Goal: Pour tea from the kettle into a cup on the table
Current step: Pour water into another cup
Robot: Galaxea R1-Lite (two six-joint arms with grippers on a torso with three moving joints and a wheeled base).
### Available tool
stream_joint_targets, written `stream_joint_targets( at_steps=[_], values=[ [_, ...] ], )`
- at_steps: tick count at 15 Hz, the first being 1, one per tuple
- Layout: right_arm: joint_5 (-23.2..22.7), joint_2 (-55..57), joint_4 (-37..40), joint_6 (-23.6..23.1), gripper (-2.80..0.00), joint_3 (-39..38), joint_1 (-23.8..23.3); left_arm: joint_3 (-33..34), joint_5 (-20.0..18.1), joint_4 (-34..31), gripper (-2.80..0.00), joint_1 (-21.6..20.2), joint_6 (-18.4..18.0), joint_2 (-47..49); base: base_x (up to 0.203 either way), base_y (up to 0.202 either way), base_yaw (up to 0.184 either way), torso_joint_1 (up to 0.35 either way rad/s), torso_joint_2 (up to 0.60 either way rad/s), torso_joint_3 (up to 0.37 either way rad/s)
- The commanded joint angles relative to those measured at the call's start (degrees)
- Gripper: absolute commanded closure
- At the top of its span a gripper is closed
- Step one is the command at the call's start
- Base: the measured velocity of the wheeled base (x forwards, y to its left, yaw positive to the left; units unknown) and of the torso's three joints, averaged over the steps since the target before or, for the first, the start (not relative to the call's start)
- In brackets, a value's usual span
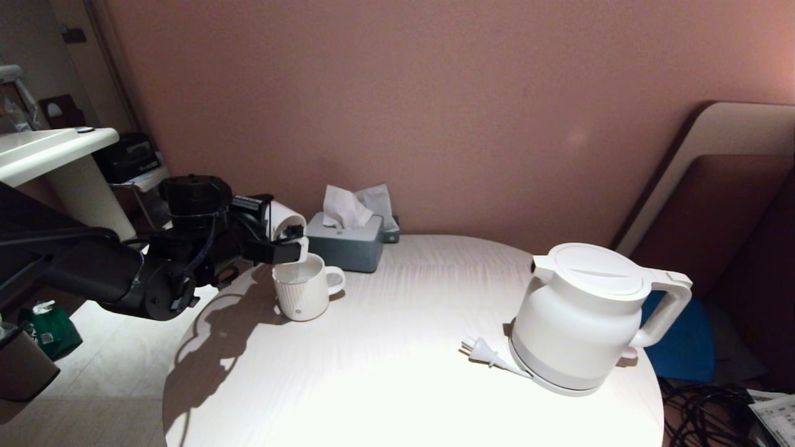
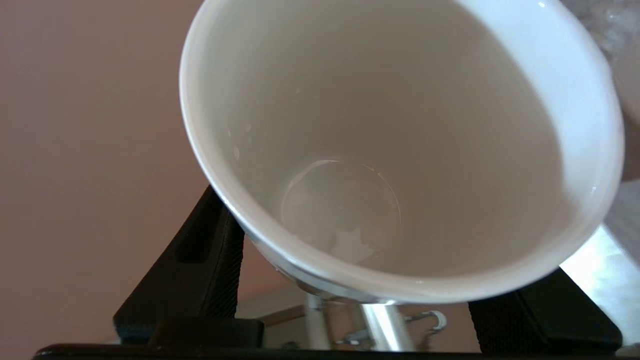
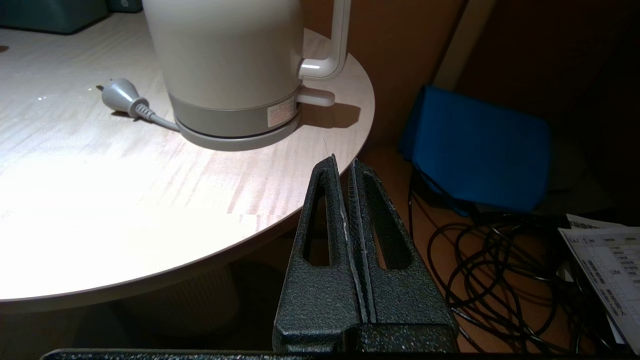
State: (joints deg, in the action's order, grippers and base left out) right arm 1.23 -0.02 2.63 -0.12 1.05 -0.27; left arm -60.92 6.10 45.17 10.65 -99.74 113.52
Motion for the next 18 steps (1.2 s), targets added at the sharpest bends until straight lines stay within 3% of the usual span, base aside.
stream_joint_targets(
  at_steps=[1, 4, 11, 14, 16, 18],
  values=[
    [0.00, 0.02, 0.00, 0.03, 0.00, 0.01, 0.00, 0.09, 0.03, 1.84, 0.00, 0.07, -1.42, 0.05, 0.000, 0.000, 0.000, 0.000, 0.00, 0.000],
    [0.00, 0.02, 0.00, 0.00, 0.00, 0.01, 0.00, 0.66, -0.19, 11.78, 0.00, 0.07, -4.68, 2.68, 0.000, 0.000, 0.000, 0.000, 0.00, 0.000],
    [0.00, 0.02, 0.00, 0.02, 0.00, 0.01, 0.00, 1.77, -0.30, 12.60, 0.00, 0.24, -4.01, 2.22, 0.000, 0.000, 0.000, 0.000, 0.00, 0.000],
    [0.00, 0.02, 0.00, -0.03, 0.00, 0.01, 0.00, 2.39, -0.15, 12.14, 0.00, 0.31, 2.33, 1.96, 0.000, 0.000, 0.000, 0.000, 0.00, 0.000],
    [0.09, 0.02, 0.00, -0.04, 0.00, 0.01, 0.00, 2.54, 1.04, 10.83, 0.00, 0.58, 10.02, 1.47, 0.000, 0.000, 0.000, 0.000, 0.00, 0.000],
    [0.00, 0.02, 0.00, -0.04, 0.00, 0.01, 0.00, 2.52, 2.82, 3.30, 0.00, 0.62, 20.40, -1.26, 0.000, 0.000, 0.000, 0.000, 0.00, 0.000]
  ],
)
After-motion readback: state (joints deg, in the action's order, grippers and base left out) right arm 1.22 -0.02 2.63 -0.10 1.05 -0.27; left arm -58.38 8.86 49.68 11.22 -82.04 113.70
